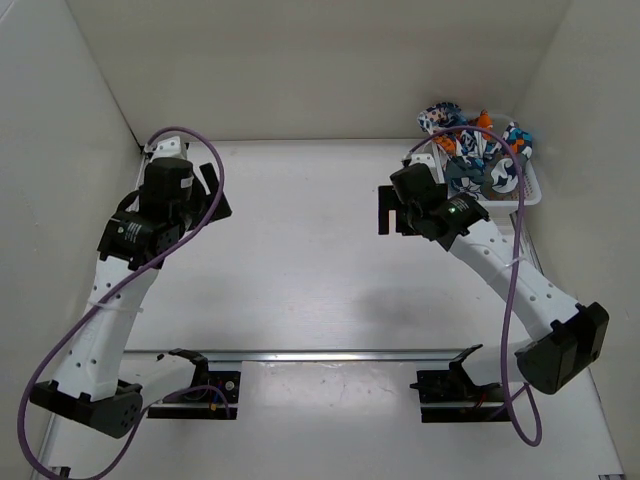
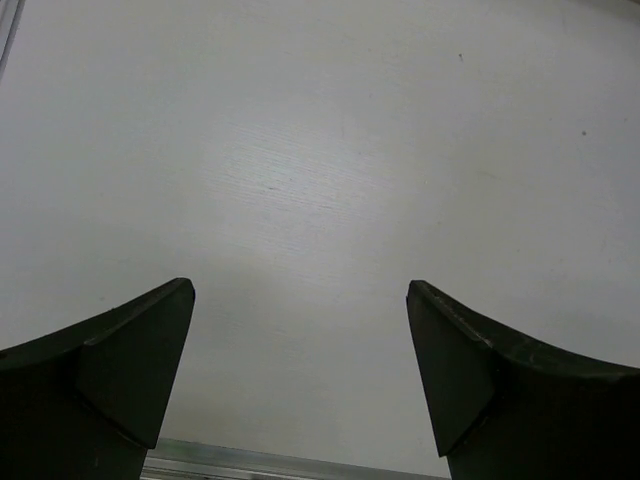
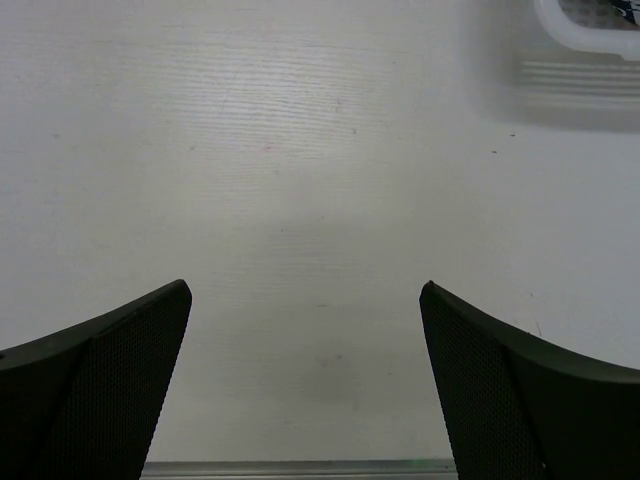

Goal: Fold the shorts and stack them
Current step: Grab the shorts from the pile

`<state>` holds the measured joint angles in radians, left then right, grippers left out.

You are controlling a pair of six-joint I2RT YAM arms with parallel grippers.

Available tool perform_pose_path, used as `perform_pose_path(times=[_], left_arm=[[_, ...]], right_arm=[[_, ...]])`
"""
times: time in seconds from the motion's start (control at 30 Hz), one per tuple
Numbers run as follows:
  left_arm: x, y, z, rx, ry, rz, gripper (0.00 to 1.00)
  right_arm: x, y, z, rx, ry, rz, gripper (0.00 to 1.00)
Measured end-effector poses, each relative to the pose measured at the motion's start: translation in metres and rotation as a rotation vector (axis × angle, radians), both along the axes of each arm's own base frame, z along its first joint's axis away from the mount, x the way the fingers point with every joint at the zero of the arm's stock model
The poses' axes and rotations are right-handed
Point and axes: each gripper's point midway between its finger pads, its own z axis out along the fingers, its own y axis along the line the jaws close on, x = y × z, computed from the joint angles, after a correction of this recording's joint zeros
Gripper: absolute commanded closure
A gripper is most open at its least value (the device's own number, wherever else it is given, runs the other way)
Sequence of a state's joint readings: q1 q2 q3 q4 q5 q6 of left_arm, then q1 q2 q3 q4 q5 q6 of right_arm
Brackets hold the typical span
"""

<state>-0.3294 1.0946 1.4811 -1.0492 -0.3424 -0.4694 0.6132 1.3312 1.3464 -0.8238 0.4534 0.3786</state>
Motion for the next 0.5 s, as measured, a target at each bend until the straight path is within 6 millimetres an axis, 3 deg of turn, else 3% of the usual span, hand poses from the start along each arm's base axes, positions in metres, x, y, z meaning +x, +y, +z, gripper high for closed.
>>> perform_pose_path(times=[0.17,0.33,0.43,0.5], left_arm=[[0.005,-0.008,-0.018,0.015,0.056,-0.048,0.0],[0.005,-0.014,-0.021,0.011,0.066,-0.085,0.0],[0.005,-0.018,-0.022,0.002,0.071,-0.109,0.0],[0.003,-0.021,-0.025,-0.007,0.076,-0.123,0.0]], right_arm=[[-0.002,-0.01,-0.006,-0.041,0.016,-0.061,0.0],[-0.005,-0.025,-0.003,-0.036,0.017,-0.112,0.03],[0.001,-0.056,0.007,-0.022,-0.001,-0.189,0.22],[0.009,-0.088,0.013,-0.007,-0.004,-0.273,0.26]])
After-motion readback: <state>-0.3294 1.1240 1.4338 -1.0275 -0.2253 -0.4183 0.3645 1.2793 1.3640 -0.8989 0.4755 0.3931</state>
